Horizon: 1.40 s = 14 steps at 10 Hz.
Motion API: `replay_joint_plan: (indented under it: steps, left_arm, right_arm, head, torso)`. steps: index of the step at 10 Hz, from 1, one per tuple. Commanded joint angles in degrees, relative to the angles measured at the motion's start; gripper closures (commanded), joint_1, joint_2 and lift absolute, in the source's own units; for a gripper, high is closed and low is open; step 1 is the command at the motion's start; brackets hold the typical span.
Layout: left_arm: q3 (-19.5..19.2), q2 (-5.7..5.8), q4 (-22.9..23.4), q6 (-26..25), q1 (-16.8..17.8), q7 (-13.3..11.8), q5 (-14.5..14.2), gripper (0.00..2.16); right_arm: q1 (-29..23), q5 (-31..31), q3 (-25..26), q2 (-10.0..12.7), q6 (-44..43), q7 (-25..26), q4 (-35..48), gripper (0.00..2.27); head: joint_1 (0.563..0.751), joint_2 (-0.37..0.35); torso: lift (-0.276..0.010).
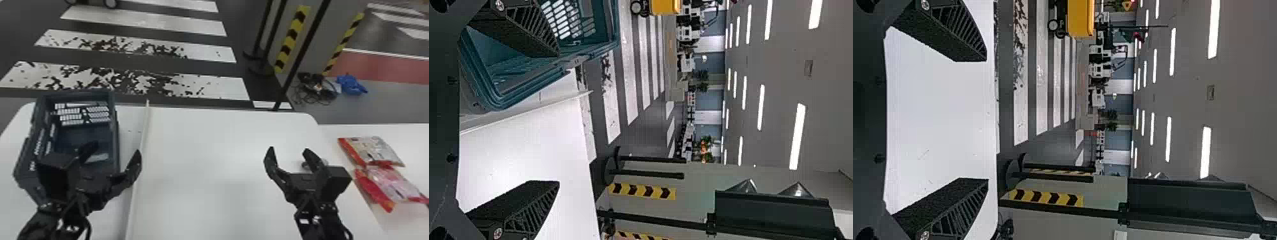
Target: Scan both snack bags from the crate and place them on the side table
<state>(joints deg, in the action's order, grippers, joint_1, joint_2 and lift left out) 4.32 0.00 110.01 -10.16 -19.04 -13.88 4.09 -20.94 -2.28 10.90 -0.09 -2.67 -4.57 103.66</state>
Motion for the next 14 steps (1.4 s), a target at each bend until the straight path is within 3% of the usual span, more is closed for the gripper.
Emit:
replay_joint_plan:
  steps: [1, 14]
  left_arm:
    - [-0.1, -0.15, 0.2, -0.18, -0.12, 0.08, 0.04, 0.08]
    - [-0.1, -0.15, 1.17, -0.35, -0.56, 0.26, 0.22, 0.08]
  right_arm:
    - [0.11, -0.01, 0.0, 0.14, -0.18, 0.09, -0.3, 0.06]
    - [-0.24, -0.09, -0.27, 0.14, -1.94, 0.88, -1.44, 0.06]
  head:
    - [0.695, -0.215]
    - [0.695, -0.215]
  torso:
    - [-0.098]
    - [-0.098]
